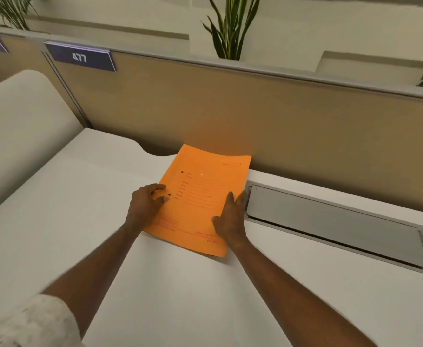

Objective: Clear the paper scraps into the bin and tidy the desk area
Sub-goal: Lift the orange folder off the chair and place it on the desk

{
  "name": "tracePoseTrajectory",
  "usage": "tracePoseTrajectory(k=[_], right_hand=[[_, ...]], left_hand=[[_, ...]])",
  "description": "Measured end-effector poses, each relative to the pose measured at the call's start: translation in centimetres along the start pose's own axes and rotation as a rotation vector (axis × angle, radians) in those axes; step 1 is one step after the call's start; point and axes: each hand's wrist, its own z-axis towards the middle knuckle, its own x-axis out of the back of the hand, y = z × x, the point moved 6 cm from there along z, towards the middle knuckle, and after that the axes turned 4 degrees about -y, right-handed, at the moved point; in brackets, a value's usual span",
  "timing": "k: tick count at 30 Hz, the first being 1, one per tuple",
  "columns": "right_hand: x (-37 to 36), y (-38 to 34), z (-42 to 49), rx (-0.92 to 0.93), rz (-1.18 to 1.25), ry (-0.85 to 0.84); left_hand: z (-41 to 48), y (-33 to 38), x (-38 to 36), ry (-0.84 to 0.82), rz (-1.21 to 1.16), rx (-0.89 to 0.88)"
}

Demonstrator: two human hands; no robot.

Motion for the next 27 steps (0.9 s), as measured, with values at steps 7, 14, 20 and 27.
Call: tracePoseTrajectory(k=[7,14,20,27], right_hand=[[-3.2,0.2,1.0,0.099,-0.291,0.121],[-4.6,1.1,1.4,0.116,-0.362,0.058],[-2.7,0.8,0.5,0.136,-0.297,-0.022],[2.6,-0.8,-5.9,0.232,-0.313,0.123]], left_hand=[[1.2,-2.2,-3.8,-0.039,0.03,-0.156],[0.8,-1.6,-6.3,-0.032,0.328,-0.341],[0.5,-0.5,-6.1,-0.108,0.522,-0.273],[-5.5,6.0,-4.0,-0.032,0.417,-0.349]])
